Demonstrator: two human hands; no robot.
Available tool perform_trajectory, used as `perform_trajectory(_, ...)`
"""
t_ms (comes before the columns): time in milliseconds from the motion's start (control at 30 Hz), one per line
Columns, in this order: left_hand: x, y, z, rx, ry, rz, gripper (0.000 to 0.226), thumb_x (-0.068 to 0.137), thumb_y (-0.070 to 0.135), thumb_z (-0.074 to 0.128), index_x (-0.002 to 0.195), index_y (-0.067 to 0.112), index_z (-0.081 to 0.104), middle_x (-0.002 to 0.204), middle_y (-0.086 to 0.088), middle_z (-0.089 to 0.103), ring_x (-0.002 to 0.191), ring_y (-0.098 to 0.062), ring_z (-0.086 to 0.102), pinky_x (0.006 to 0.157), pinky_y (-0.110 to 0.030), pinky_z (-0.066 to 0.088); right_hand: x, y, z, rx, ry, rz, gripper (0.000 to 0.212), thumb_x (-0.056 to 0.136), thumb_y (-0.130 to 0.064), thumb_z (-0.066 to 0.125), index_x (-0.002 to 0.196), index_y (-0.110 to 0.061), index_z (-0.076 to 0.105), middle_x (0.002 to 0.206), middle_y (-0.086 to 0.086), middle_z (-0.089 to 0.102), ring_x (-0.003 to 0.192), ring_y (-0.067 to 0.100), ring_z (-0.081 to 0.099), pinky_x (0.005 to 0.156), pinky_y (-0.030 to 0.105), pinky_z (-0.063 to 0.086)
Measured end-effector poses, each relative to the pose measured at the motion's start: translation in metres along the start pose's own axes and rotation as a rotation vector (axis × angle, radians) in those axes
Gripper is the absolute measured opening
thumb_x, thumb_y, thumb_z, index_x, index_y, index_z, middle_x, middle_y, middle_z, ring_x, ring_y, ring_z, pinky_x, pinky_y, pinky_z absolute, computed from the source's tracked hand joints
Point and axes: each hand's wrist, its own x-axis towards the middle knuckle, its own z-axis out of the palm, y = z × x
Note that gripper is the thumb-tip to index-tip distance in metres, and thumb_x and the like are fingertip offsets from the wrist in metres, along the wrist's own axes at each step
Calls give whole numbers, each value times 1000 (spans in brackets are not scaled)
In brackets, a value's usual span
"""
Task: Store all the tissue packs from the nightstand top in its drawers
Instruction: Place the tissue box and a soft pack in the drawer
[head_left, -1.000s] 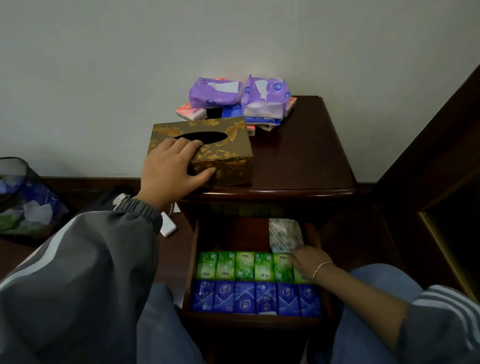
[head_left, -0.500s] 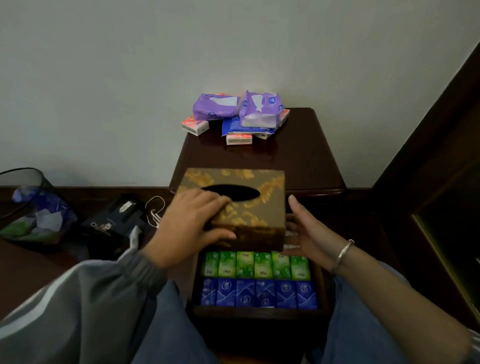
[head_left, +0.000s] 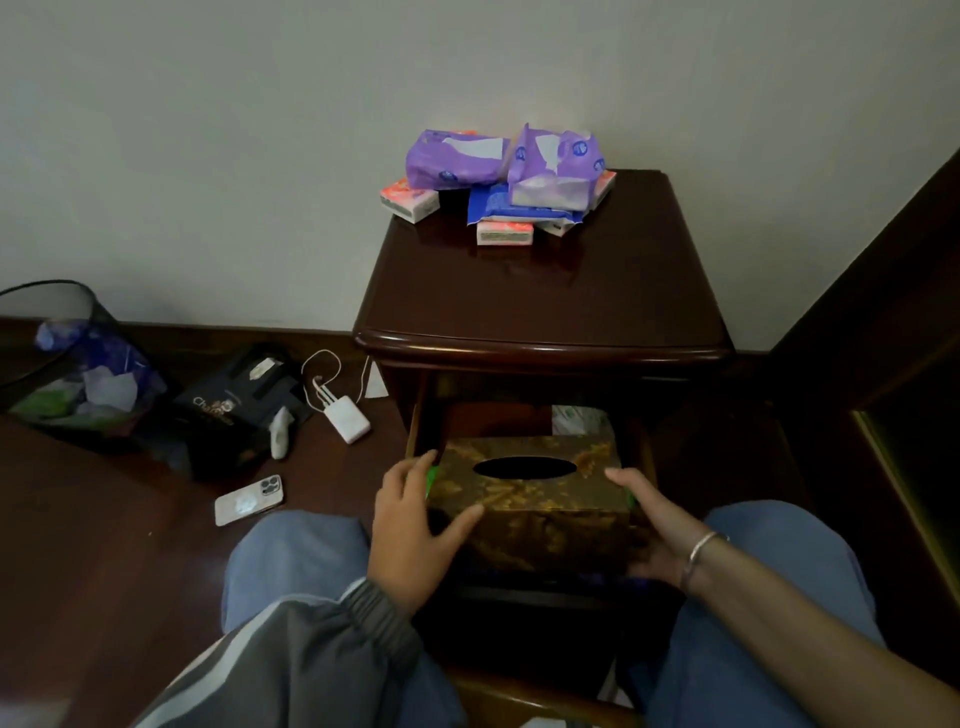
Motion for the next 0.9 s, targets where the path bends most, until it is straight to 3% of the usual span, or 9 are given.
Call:
perform_trajectory(67,8,-13,3,-274,-102,-247,72,79,41,71,139,15,39,132,0,44,118,-11,48,100,-27,41,14,-9,3,27,7,56,60,69,-48,73,117,-16,56,115,18,63,102,34,62,78,47,56)
perform_trajectory(167,18,-28,12,-450,-215,-387,57,84,40,67,131,16,46,124,0,58,108,-12,60,84,-20,50,32,-18,10,30,-11,97,60,68,-47,75,117,-18,56,112,18,62,98,36,63,68,47,57)
perform_trajectory(233,24,-37,17,-446,-173,-414,53,85,40,66,129,16,48,120,0,61,105,-12,60,81,-21,52,41,-21,16,29,-13,113,60,69,-46,75,116,-16,54,108,18,61,95,38,62,68,49,57)
perform_trajectory(367,35,-44,23,-478,-88,-459,42,85,36,67,119,18,49,113,0,62,104,-15,61,92,-39,53,54,-21,28,68,1,50,49,78,-46,69,114,-23,46,106,15,56,96,35,59,75,50,56)
perform_trajectory(567,48,-48,31,-398,-50,-394,35,93,30,58,124,19,46,113,7,58,104,-9,56,86,-29,48,65,-26,27,122,-55,-96,49,87,-40,59,128,-17,46,115,11,58,110,29,57,75,39,53)
perform_trajectory(733,65,-53,38,-402,-12,-371,32,96,23,52,127,20,45,114,5,59,105,-11,56,86,-30,47,80,-30,30,-24,9,-140,47,88,-49,53,126,-21,50,107,1,60,93,13,56,66,28,45)
perform_trajectory(833,76,-61,43,-368,15,-366,29,96,24,52,124,24,47,105,12,59,99,-9,57,76,-23,46,94,-32,33,-122,93,-177,47,86,-55,52,119,-22,55,125,4,58,103,14,57,83,30,47)
perform_trajectory(900,84,-65,44,-354,34,-364,29,95,25,53,124,24,48,99,20,57,92,-1,56,69,-16,43,103,-33,35,-225,149,-176,60,84,-61,50,128,-20,52,133,5,54,119,21,51,100,38,41)
